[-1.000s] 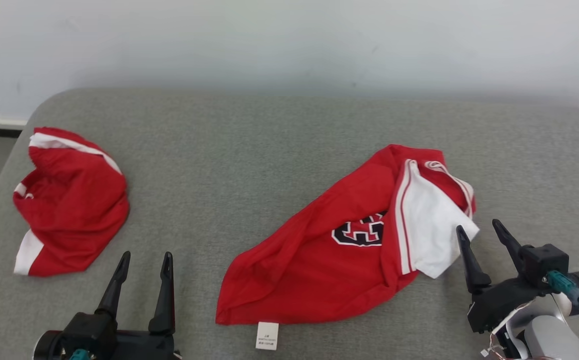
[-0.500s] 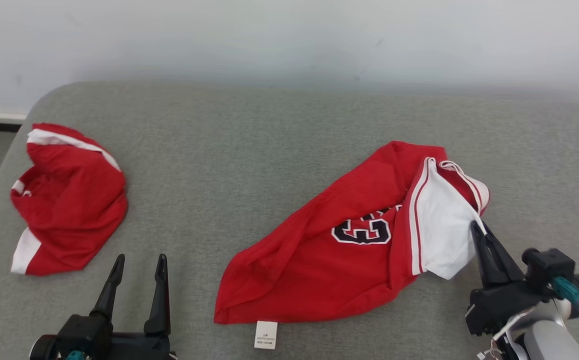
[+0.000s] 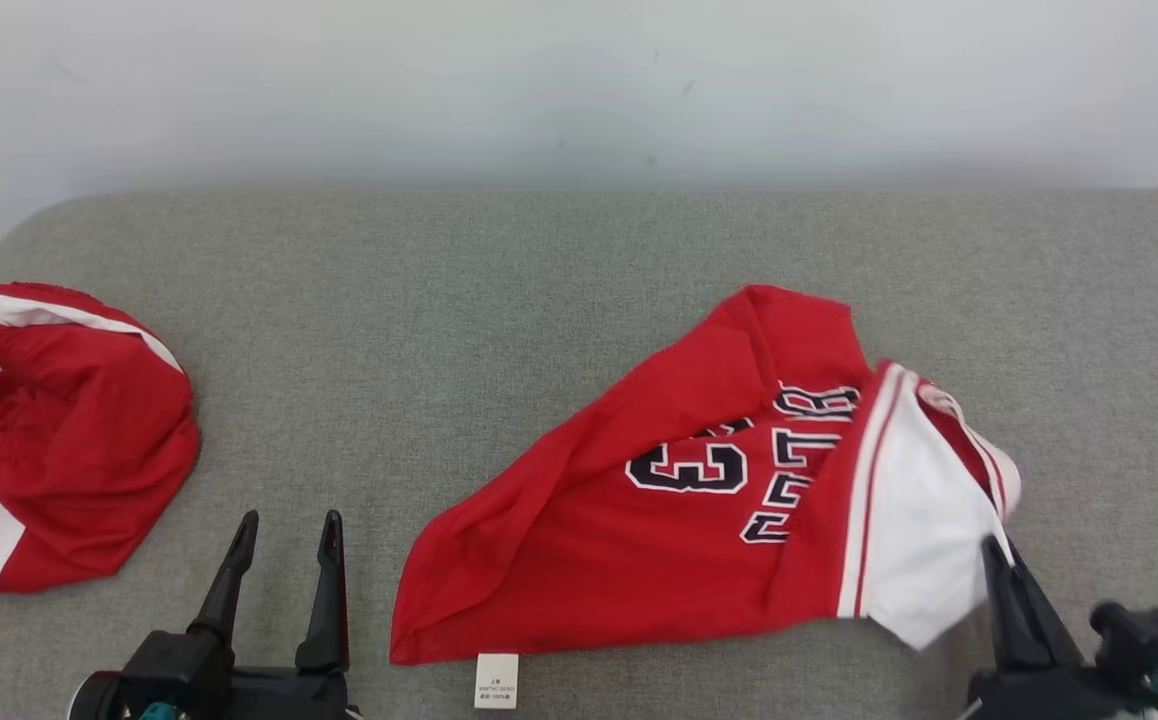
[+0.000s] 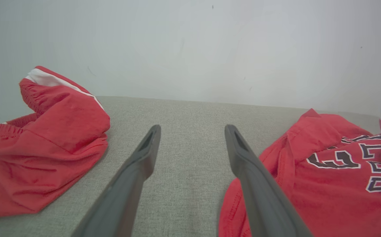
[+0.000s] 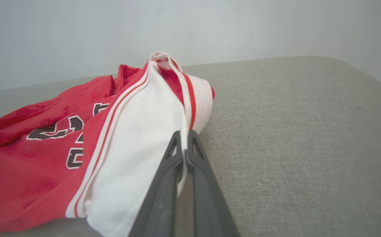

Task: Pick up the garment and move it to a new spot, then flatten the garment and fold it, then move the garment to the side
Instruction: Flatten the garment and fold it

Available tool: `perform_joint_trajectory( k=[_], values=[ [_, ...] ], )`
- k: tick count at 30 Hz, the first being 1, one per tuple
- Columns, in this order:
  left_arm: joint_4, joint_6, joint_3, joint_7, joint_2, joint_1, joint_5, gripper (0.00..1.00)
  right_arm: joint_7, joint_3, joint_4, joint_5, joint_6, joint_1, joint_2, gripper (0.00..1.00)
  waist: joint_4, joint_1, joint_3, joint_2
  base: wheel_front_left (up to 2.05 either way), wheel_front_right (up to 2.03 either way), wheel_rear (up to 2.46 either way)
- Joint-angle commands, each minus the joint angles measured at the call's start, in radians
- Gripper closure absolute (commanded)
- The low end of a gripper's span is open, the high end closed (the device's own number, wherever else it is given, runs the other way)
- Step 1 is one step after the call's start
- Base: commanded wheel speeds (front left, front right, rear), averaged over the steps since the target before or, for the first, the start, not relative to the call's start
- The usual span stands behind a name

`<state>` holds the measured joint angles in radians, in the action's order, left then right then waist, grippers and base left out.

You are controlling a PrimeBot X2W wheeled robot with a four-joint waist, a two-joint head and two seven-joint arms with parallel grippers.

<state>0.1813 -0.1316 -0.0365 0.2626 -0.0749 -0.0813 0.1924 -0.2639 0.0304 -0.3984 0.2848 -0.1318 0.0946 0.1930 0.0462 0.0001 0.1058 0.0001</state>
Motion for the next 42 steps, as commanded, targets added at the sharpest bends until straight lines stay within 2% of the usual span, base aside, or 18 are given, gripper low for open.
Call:
perform_joint_trajectory(
  k=[1,7,8,9,17,31,42],
  values=[
    [0.003,0.002,-0.003,0.003,0.001,0.007,0.008,0.00,0.000,-0.024,0.009,0.008,0.002,-0.033,-0.011,1.00,0.001,-0.0001,-0.001,-0.0001,0.00,0.00,0.00],
    [0.004,0.002,0.003,0.003,-0.004,0.016,0.012,0.00,0.000,-0.071,0.027,0.012,0.002,-0.095,-0.043,1.00,-0.001,-0.0001,-0.005,-0.0001,0.00,0.00,0.00],
    [0.004,0.002,0.005,0.003,-0.004,0.018,0.012,0.00,0.000,-0.072,0.027,0.006,0.002,-0.096,-0.044,0.33,-0.002,-0.0001,-0.006,-0.0001,0.00,0.00,0.00],
    [0.004,0.002,0.005,0.003,-0.004,0.020,0.012,0.00,0.000,-0.073,0.028,0.002,0.002,-0.096,-0.047,0.00,-0.004,-0.0001,-0.007,-0.0001,0.00,0.00,0.00],
    [0.000,0.002,0.009,0.003,-0.005,0.032,0.008,0.00,0.000,-0.091,0.095,-0.037,0.002,-0.079,-0.048,0.00,-0.013,-0.0001,-0.026,-0.0001,0.00,0.00,0.00],
    [-0.008,0.002,0.025,0.003,-0.013,0.061,-0.002,0.00,-0.001,-0.056,0.203,-0.079,0.002,-0.106,-0.043,0.00,-0.023,-0.0001,-0.060,-0.0001,0.00,0.00,0.00],
    [-0.024,0.002,0.037,0.003,-0.014,0.093,-0.016,0.00,-0.001,-0.043,0.233,-0.085,0.002,-0.133,-0.058,0.00,-0.024,-0.0001,-0.077,-0.0001,0.00,0.00,0.00]
  ],
)
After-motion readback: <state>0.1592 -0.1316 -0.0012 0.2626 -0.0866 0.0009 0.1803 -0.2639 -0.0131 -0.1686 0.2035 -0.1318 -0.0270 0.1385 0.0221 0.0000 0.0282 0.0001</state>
